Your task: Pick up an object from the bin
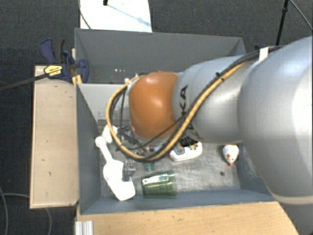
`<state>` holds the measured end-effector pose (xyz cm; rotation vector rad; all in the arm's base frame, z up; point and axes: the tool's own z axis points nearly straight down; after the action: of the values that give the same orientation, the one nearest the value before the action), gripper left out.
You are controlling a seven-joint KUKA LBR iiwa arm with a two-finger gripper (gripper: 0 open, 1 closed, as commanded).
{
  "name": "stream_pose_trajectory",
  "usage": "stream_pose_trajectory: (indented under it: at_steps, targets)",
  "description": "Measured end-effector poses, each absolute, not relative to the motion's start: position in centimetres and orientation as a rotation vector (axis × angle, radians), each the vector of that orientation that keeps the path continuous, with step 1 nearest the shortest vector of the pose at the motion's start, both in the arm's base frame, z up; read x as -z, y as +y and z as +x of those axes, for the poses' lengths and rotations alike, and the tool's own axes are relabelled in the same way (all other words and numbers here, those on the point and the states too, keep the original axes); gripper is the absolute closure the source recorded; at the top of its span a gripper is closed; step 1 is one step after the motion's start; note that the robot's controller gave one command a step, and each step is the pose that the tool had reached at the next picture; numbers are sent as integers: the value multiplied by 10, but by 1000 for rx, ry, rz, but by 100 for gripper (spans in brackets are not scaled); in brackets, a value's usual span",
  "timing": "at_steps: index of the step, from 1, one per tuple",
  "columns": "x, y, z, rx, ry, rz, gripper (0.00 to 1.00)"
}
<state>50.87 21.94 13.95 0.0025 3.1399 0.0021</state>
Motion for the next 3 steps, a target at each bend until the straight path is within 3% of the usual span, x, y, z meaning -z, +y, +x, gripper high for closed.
stream_pose_trajectory:
  at_steps: [1,2,3]
  targets:
    - [-129,210,519,-8,3138,73,0]
    - [-130,166,558,-1,3135,169,0]
    - [-134,154,564,-1,3136,143,0]
